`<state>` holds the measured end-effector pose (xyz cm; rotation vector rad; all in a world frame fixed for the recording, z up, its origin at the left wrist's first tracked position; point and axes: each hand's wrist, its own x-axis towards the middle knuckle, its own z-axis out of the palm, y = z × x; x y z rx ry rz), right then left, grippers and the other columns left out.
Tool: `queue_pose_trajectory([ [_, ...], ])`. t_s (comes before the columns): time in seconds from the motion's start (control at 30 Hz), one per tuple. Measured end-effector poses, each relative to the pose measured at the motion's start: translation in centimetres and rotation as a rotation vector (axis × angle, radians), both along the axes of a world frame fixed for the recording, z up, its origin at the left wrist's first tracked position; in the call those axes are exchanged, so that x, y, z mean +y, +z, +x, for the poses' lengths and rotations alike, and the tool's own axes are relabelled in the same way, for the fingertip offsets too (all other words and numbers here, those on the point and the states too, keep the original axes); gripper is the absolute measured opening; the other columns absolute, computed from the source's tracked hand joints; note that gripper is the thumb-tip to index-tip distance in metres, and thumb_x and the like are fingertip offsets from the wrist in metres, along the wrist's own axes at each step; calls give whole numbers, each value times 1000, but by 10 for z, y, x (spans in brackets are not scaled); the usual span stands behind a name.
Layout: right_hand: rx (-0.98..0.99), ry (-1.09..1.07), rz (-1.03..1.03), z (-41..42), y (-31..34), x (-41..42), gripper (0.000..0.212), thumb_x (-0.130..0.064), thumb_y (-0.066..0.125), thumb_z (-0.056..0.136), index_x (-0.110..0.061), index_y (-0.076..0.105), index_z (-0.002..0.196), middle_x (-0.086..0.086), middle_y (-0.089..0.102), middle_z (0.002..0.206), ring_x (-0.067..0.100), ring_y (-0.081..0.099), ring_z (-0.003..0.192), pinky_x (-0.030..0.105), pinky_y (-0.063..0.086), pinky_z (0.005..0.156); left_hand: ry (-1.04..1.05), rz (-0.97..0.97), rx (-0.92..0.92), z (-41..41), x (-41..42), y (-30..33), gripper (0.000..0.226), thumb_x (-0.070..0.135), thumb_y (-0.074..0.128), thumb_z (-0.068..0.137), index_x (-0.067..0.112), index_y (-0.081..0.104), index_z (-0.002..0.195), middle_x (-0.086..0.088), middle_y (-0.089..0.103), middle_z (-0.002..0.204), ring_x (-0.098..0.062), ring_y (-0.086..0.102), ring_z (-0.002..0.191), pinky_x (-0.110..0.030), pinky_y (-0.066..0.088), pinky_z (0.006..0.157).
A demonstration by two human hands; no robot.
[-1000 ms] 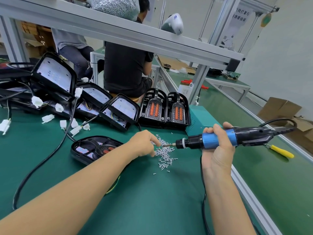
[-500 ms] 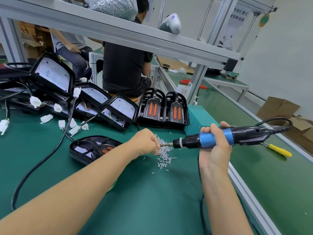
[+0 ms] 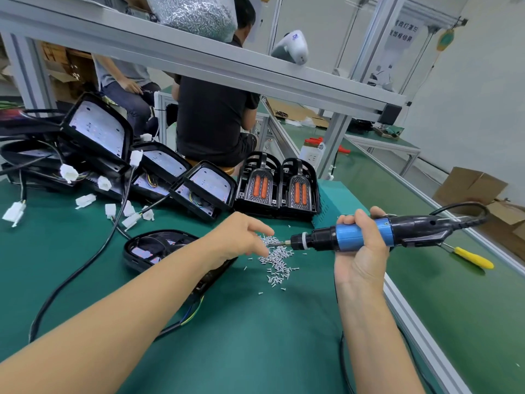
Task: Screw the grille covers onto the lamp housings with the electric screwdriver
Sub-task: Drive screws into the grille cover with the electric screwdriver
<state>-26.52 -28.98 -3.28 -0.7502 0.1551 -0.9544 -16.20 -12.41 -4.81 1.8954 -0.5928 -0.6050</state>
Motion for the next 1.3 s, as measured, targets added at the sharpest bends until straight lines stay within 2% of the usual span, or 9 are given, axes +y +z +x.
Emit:
queue_pose_trajectory([
  [0.17,-14,12,-8,1,3,3,27,5,58,88,-20,52,96,-2,54,66,12,57,58,26,51,75,-27,49,89,-3,-11,-1,28,7,80,69,26,72,87,-6,69,84,-20,53,73,-25,44,73],
  [0.33,-5,-6,-11,-1,4,-2,27,5,57,88,-21,54,94,-2,56,63,13,56,59,27,50,76,33,110,17,0,-13,-3,13,2,78,70,12,73,77,5,63,61,-14,50,60,-16,45,56],
  [0.43,0,-17,3,-4,2,-7,26,4,57,88,-21,53,94,-2,57,60,12,56,58,27,50,77,48,260,-132,2,-12,-4,20,4,77,73,17,71,87,3,55,66,-13,50,61,-21,40,56],
  [0.57,5,-21,18,-6,0,-9,27,5,57,87,-20,53,94,-2,55,62,12,56,58,27,50,76,26,333,-205,1,-15,-6,37,9,78,72,17,63,106,-5,66,95,-24,64,90,-27,45,70],
  [0.63,3,-22,28,-6,-1,-9,27,5,58,87,-20,53,95,-2,56,62,12,56,58,26,50,75,54,294,-206,1,-15,-7,27,8,79,71,17,64,93,-10,70,96,-25,63,82,-26,45,66],
  [0.77,-19,-5,36,-8,1,-8,26,6,57,87,-20,54,94,-2,54,64,12,54,58,27,50,76,98,90,-119,4,-4,-6,13,4,79,71,15,71,71,-11,70,75,-20,54,67,-28,43,69],
  [0.9,-52,44,65,-7,4,0,26,6,56,88,-19,55,92,-1,53,65,12,55,57,28,51,76,93,-91,-81,2,17,-3,14,3,78,73,16,74,71,1,69,67,-6,61,64,-12,45,66],
  [1.03,-79,102,85,-3,8,14,26,5,56,88,-20,55,90,-3,54,63,11,55,56,27,51,78,65,-153,-98,-3,39,-4,12,5,77,75,16,74,76,-3,71,72,-7,61,67,-17,46,74],
  [1.3,-90,221,77,8,15,47,25,5,54,88,-20,56,88,-4,53,60,11,54,54,25,53,72,62,-174,-204,-13,77,4,13,8,75,77,19,72,85,-1,73,75,-6,62,66,-18,48,70],
])
